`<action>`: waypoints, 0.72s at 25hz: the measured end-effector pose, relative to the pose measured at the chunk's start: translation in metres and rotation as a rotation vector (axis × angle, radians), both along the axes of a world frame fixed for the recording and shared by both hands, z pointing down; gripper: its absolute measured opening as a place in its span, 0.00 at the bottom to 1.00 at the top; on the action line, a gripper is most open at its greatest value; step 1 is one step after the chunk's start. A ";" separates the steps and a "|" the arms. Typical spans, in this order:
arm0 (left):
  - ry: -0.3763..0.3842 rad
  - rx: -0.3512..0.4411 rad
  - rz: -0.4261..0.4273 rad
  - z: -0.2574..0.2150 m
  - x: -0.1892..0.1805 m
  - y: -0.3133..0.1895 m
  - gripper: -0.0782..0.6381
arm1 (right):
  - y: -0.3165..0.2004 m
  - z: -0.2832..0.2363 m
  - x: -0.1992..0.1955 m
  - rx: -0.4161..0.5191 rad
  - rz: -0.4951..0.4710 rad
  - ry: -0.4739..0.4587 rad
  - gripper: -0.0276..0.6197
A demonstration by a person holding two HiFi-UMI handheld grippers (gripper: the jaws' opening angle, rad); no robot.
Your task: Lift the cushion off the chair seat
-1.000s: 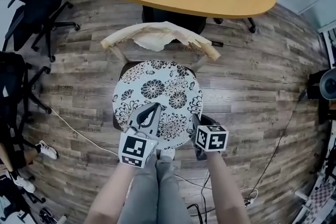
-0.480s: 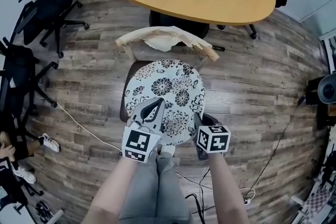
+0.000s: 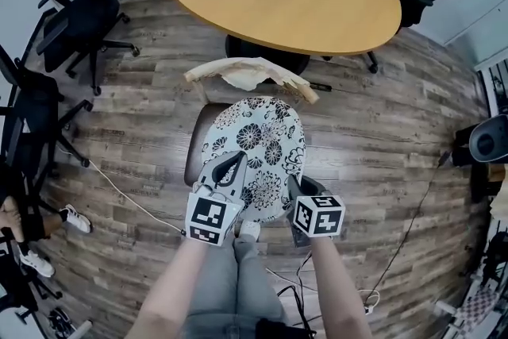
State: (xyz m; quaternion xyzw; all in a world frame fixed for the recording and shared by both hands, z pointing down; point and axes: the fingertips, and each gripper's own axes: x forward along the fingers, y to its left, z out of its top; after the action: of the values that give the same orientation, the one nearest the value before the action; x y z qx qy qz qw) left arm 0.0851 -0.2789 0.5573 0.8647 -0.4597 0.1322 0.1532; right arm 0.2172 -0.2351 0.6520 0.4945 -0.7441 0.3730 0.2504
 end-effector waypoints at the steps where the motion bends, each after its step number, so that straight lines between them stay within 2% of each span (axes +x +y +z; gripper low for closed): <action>1: 0.000 0.004 0.001 -0.005 0.000 0.001 0.10 | 0.000 -0.006 0.000 0.005 0.000 -0.002 0.10; 18: 0.032 0.047 -0.034 -0.069 -0.008 0.014 0.10 | 0.010 -0.092 -0.005 0.111 -0.002 -0.024 0.10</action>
State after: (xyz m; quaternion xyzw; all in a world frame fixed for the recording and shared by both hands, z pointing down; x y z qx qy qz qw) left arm 0.0772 -0.2646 0.4878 0.8622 -0.4747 0.1049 0.1426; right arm 0.2125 -0.2256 0.5595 0.5023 -0.7671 0.3367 0.2140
